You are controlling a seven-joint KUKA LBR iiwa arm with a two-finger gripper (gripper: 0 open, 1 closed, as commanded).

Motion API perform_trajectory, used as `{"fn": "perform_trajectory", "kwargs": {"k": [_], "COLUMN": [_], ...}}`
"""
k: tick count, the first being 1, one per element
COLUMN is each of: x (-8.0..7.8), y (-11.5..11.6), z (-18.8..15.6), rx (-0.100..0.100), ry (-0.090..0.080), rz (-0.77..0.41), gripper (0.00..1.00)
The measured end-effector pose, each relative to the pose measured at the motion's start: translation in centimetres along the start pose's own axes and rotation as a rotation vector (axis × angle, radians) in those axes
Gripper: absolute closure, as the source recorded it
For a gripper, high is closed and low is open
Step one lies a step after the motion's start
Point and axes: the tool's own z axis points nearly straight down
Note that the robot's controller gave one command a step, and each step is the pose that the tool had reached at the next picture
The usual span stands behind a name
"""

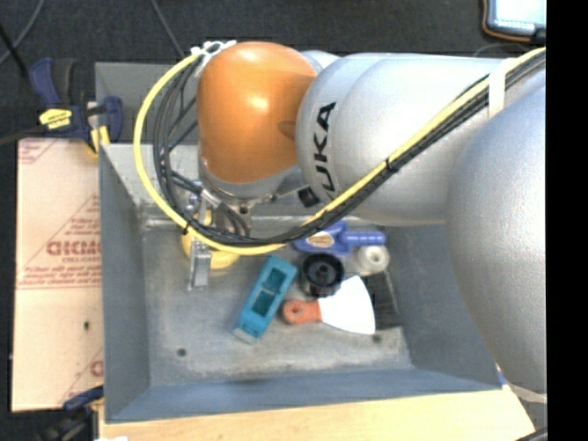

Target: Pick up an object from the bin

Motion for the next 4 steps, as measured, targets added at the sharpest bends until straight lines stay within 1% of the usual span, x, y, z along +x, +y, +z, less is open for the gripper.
{"fn": "perform_trajectory", "kwargs": {"k": [1, 2, 3, 4], "x": [0.0, 0.4, 1.1, 1.0], "y": [0.0, -2.9, -5.1, -5.3], "z": [0.0, 4.4, 7.1, 7.3], "rx": [0.0, 0.0, 0.0, 0.0], "ry": [0.0, -0.006, 0.0, 0.0], "rz": [0.0, -0.081, -0.006, 0.018], "gripper": [0.0, 0.0, 0.0, 0.0]}}
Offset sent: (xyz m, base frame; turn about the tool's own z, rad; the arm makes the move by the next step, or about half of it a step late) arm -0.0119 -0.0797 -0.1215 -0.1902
